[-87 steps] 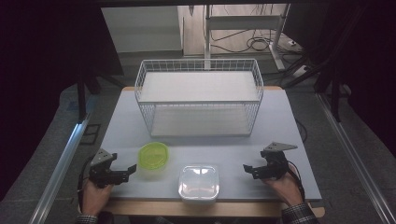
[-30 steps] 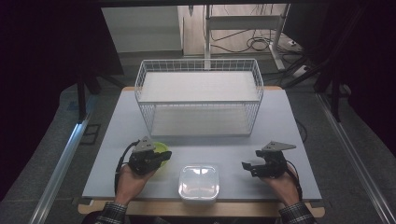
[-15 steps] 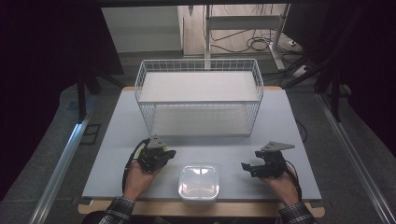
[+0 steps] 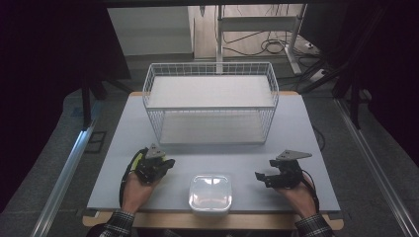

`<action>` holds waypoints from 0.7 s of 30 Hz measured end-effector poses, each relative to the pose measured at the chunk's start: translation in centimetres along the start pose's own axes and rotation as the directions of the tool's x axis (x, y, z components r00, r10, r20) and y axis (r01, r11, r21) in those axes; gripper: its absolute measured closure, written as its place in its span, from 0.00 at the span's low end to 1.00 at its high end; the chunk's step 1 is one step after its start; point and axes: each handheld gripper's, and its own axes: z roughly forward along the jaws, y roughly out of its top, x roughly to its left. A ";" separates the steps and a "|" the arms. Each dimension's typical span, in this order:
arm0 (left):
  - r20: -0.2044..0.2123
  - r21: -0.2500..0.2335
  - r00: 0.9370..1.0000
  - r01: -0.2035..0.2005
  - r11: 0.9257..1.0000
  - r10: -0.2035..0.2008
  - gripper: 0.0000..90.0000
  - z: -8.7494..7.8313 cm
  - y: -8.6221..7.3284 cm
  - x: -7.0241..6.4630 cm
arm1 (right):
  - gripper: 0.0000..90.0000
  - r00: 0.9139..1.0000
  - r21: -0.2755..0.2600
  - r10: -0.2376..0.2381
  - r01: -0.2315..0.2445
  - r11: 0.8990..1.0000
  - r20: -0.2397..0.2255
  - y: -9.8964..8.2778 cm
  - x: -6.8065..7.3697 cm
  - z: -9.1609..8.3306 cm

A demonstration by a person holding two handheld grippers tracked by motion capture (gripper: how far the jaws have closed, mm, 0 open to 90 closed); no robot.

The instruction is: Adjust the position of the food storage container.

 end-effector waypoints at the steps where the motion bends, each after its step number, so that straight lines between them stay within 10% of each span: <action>1: 0.000 0.000 1.000 0.000 1.000 0.000 1.00 0.0 0.0 0.0 | 0.24 1.000 0.000 0.000 0.000 1.000 0.000 0.0 0.0 0.0; 11: 0.103 -0.011 0.994 -0.020 1.000 0.021 0.99 -0.8 -1.7 -2.3 | 0.76 0.995 0.057 -0.060 0.065 0.996 -0.083 0.6 2.7 -0.8; 21: 0.170 0.007 0.985 -0.039 0.999 0.037 1.00 -0.8 -2.9 -4.4 | 1.00 0.971 0.077 -0.114 0.133 0.988 -0.210 0.6 6.7 -0.5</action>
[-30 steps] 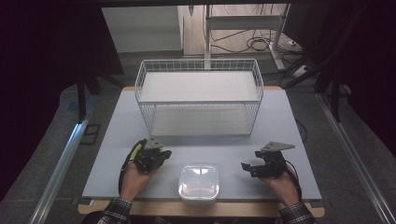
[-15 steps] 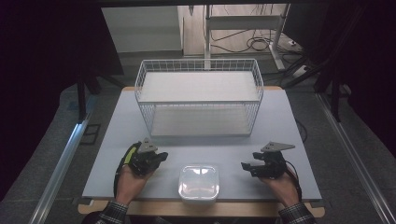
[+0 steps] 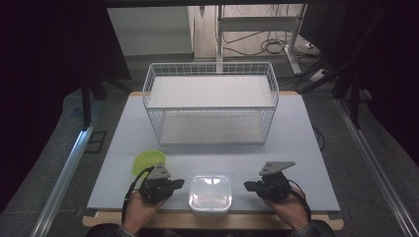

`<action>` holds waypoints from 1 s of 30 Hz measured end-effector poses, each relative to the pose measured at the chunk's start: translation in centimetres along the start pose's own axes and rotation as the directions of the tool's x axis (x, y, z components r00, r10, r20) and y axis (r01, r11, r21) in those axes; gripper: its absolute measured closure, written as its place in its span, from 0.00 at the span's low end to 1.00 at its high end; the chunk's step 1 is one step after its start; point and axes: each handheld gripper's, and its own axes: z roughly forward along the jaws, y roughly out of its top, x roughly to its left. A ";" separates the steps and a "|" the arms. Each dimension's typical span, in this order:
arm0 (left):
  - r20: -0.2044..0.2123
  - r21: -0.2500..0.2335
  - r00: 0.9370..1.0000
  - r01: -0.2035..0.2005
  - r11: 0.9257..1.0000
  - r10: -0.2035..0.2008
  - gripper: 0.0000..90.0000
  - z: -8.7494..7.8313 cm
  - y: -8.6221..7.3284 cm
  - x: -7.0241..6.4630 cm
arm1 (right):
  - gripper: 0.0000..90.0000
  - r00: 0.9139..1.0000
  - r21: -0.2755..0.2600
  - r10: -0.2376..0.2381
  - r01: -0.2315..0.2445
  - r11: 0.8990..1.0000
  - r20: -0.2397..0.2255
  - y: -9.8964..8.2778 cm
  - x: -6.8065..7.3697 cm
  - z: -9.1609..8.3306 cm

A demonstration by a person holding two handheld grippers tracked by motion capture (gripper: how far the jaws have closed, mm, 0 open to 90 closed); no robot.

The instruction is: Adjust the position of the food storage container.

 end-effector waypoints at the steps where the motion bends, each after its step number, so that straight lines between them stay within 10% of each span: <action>1: 0.007 0.003 1.000 0.000 1.000 0.000 1.00 0.1 -0.1 -0.3 | 1.00 1.000 0.000 0.000 0.000 1.000 0.000 0.0 0.0 0.0; 10: 0.060 0.037 0.998 -0.008 0.999 0.006 1.00 0.6 -0.8 -2.0 | 1.00 0.995 0.036 -0.013 0.016 0.999 -0.102 0.1 2.8 1.6; 19: -0.023 0.059 1.000 0.007 0.998 -0.006 1.00 1.9 0.6 -2.3 | 1.00 1.000 0.044 0.016 -0.015 0.999 -0.023 0.5 2.4 2.0; 30: 0.007 0.065 0.998 0.064 0.996 -0.065 1.00 2.6 0.8 -1.7 | 0.99 0.998 0.024 0.055 -0.055 0.998 -0.001 0.8 1.3 2.1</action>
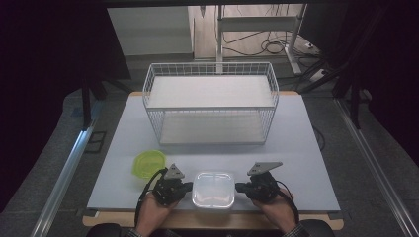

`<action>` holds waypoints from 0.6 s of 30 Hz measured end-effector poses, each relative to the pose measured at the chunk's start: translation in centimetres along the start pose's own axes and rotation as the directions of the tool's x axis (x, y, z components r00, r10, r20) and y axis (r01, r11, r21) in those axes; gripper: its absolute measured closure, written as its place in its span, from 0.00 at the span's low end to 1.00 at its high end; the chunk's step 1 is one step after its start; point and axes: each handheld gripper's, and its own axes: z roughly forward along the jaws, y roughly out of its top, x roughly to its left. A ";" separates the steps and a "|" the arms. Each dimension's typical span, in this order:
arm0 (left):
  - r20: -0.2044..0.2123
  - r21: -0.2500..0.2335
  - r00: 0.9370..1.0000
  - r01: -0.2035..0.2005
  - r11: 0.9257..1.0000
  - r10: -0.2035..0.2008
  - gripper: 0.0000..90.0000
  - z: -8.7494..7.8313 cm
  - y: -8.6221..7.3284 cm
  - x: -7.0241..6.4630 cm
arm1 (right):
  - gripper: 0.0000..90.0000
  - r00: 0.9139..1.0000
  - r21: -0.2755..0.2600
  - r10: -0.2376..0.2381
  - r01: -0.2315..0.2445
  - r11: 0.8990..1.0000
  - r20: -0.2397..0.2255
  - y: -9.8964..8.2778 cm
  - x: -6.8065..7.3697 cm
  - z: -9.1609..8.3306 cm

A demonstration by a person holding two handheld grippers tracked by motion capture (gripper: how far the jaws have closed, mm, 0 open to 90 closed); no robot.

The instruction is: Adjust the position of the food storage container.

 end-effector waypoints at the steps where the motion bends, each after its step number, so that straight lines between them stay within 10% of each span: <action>1: 0.002 0.002 1.000 -0.004 1.000 0.004 0.99 -0.2 -0.2 -0.2 | 0.99 1.000 0.007 -0.002 0.002 1.000 -0.012 -0.2 0.1 -0.1; 18: -0.075 0.015 0.997 -0.034 0.999 0.035 1.00 0.2 1.2 -1.4 | 1.00 0.996 0.013 -0.010 0.009 1.000 0.089 0.4 0.1 -0.3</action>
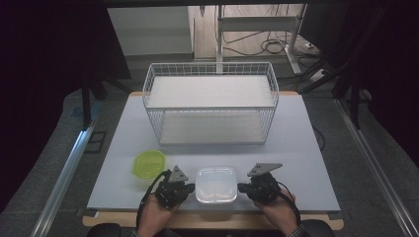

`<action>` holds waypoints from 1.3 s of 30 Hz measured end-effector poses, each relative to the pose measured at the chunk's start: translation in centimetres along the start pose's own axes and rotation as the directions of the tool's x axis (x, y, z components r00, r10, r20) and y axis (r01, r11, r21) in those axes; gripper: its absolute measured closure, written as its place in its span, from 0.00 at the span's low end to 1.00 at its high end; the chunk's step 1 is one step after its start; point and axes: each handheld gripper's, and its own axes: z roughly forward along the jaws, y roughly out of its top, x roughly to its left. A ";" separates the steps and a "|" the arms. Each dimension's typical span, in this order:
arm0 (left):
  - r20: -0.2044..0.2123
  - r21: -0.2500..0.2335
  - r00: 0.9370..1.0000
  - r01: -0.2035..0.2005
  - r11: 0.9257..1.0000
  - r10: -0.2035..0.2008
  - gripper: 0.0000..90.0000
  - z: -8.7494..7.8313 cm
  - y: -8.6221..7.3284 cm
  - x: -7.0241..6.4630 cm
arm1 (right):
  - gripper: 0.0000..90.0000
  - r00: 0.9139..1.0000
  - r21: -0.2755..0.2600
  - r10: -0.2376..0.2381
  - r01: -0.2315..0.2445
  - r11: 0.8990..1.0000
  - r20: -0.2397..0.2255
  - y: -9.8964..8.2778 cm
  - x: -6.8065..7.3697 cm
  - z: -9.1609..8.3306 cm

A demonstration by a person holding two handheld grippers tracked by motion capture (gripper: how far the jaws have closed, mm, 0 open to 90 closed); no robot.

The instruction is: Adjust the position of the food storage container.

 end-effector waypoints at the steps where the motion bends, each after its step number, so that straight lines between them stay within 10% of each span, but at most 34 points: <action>1: 0.000 -0.001 1.000 0.003 1.000 -0.003 1.00 0.1 0.2 0.1 | 1.00 1.000 -0.003 0.007 -0.007 1.000 0.002 0.2 -0.2 0.0; 19: -0.027 -0.017 1.000 0.002 1.000 -0.002 0.95 1.2 1.6 2.3 | 0.97 1.000 -0.022 0.019 -0.018 1.000 0.010 1.1 -2.2 1.0; 34: -0.021 -0.146 1.000 0.000 0.989 -0.003 0.37 -2.5 -1.2 3.2 | 0.48 0.995 -0.152 -0.016 0.030 0.988 0.096 -0.4 -3.0 -2.0; 39: -0.061 -0.168 0.997 -0.066 0.984 0.056 0.12 -2.0 -2.0 3.0 | 0.21 0.995 -0.167 -0.017 0.033 0.985 0.096 -0.6 -2.9 -1.5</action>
